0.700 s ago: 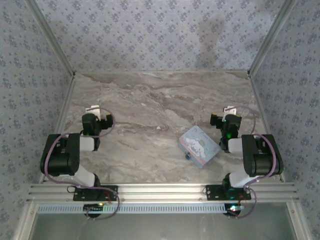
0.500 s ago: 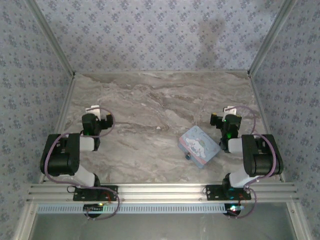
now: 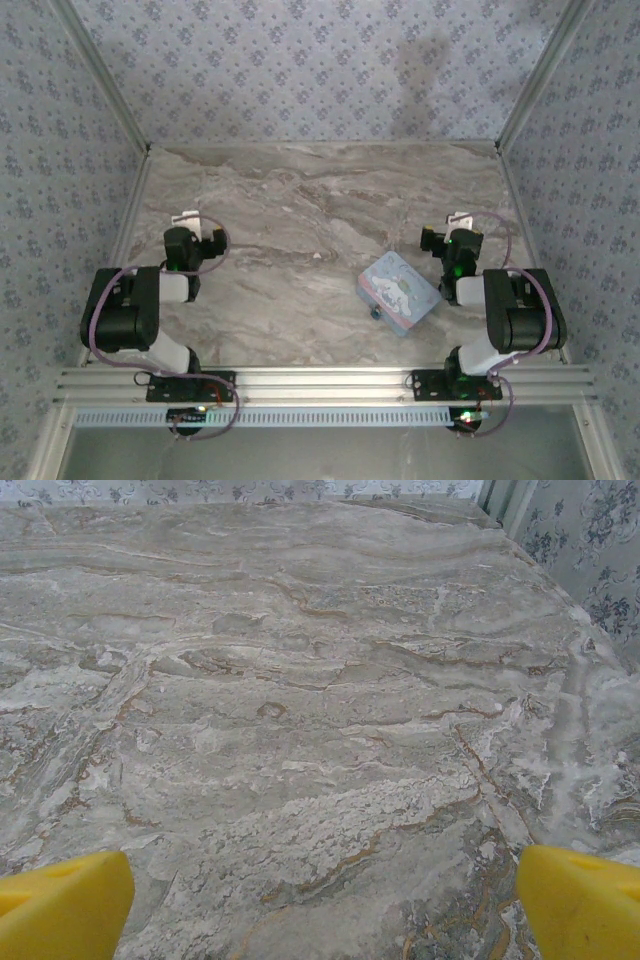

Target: Unlock a padlock with a key

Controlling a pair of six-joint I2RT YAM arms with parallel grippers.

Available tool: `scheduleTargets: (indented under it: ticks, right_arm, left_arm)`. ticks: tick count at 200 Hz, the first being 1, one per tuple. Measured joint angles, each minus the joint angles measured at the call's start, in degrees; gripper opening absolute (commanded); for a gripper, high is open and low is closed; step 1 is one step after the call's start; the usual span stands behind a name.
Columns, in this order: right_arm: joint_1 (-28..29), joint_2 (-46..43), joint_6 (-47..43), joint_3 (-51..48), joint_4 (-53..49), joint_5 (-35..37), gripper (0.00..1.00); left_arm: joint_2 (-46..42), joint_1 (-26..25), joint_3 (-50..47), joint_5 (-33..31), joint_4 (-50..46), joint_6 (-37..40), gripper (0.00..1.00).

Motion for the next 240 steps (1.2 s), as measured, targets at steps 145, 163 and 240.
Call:
scheduleTargets:
  ticks: [145,163,240]
  right_arm:
    - [-9.14,-23.19,24.72,22.77,-45.11,-9.33,0.94]
    - [-8.81,-24.11,27.36,23.1,-50.97,-14.16,0.81]
    - [2.43,-28.89,28.15,27.58,-71.21,-21.03,0.69]
  left_arm:
    - [-9.7,2.71,29.03,10.8,-40.19,-21.22,0.82]
    - [-7.1,-0.17,31.71,13.22,-46.42,-24.74,0.72]
    - [3.21,-17.9,42.01,11.78,-65.9,-39.32,0.57]
